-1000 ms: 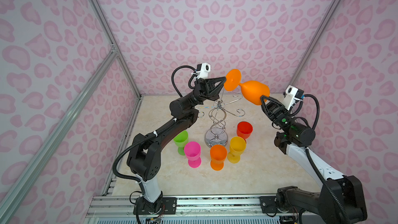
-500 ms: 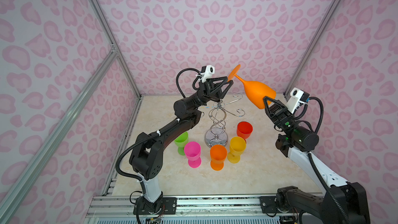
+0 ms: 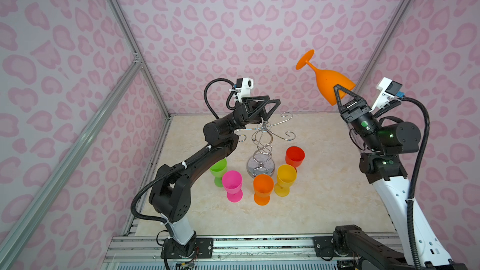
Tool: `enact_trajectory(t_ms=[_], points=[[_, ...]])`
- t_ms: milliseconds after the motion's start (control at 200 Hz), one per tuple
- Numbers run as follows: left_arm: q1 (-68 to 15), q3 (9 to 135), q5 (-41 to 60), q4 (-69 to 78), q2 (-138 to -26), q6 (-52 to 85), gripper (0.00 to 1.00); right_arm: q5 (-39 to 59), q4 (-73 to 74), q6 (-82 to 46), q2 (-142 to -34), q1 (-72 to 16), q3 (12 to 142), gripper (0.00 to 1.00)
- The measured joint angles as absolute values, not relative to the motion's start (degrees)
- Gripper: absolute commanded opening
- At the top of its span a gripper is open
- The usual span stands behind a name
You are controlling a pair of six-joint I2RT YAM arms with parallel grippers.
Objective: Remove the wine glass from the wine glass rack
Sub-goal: 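Lower the orange glass upright onto the table beside the red glass with the right gripper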
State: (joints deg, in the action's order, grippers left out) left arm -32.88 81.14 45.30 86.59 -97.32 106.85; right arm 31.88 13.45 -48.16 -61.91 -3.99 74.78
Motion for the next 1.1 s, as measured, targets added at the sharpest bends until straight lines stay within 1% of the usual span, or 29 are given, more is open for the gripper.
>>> enact_trajectory(t_ms=[120,220,305,440,575,735,900,1100], points=[[-31.81,79.77,48.42,81.82,-92.09,99.39,0.66,27.2,-7.9,-36.51,-67.99,-2.39,83.61,0.0],[-30.55,77.82,50.43,74.17,-86.21,91.5,0.67,22.44,-23.03,-28.42,-73.73,-2.13,88.77,0.0],[-29.36,75.61,51.27,67.42,-80.82,84.23,0.67,19.05,-31.44,-22.59,-78.06,-2.68,91.79,0.0],[-27.68,73.69,51.4,51.94,-72.73,71.85,0.67,15.68,-40.8,-15.0,-86.46,-5.06,93.84,0.0],[-26.98,73.19,50.87,39.4,-66.54,61.98,0.67,12.45,-47.46,-10.26,-92.38,-9.21,93.86,0.0],[-26.15,72.07,49.91,29.19,-62.48,54.48,0.67,11.03,-49.67,-7.46,-96.03,-11.38,93.3,0.0],[-25.87,71.18,49.47,24.56,-61.69,51.11,0.67,10.37,-51.29,-6.11,-100.14,-12.45,92.95,0.0],[-25.82,71.18,49.54,23.14,-62.59,50.78,0.67,11.46,-55.09,-4.27,-105.58,-13.54,97.49,0.0]])
